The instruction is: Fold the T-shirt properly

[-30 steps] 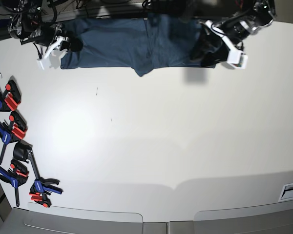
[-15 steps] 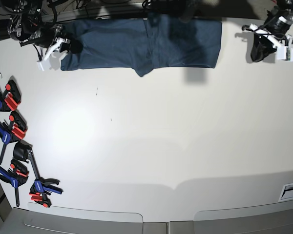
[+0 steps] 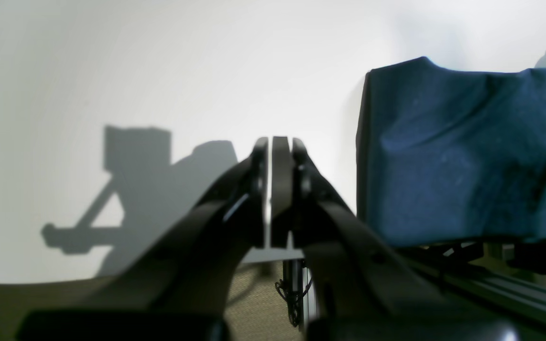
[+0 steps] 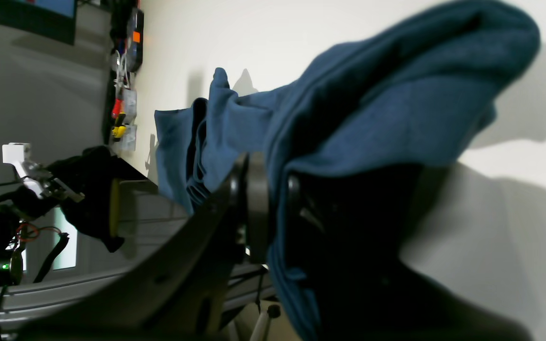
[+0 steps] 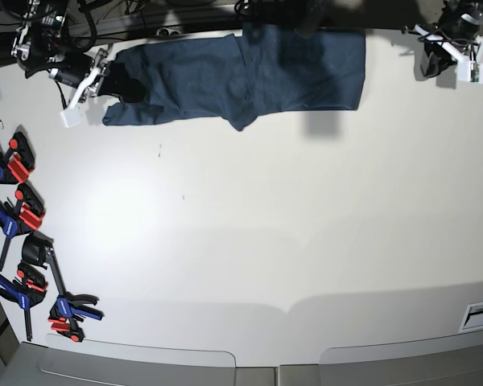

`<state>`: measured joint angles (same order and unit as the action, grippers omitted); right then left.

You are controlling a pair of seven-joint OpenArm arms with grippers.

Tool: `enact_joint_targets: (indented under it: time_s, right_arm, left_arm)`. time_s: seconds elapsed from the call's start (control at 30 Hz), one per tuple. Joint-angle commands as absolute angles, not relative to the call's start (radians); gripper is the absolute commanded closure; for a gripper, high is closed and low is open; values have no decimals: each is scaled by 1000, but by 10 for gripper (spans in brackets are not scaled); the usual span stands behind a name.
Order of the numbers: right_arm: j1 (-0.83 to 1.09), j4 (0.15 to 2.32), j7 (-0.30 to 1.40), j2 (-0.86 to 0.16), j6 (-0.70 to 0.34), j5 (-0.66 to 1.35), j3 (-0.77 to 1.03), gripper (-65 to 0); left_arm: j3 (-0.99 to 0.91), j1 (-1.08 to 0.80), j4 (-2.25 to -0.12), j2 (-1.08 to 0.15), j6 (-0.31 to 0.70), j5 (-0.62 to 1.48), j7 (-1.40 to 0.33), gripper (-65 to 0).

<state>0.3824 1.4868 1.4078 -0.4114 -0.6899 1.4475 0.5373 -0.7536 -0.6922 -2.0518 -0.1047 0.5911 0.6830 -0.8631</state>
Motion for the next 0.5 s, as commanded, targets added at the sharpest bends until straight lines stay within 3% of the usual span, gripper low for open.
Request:
enact_joint_targets:
  time_s: [0.0,0.47]
  right_arm:
    - [380,1520,1396,-414,-698,1484,542,0]
    - [380,1835,1396,-154,-698,1484,493,0]
  left_arm:
    - [-759,-701,-2070,-111,593,700,-836,0]
    - [-759,-701,-2069,-112,594,700,-840,0]
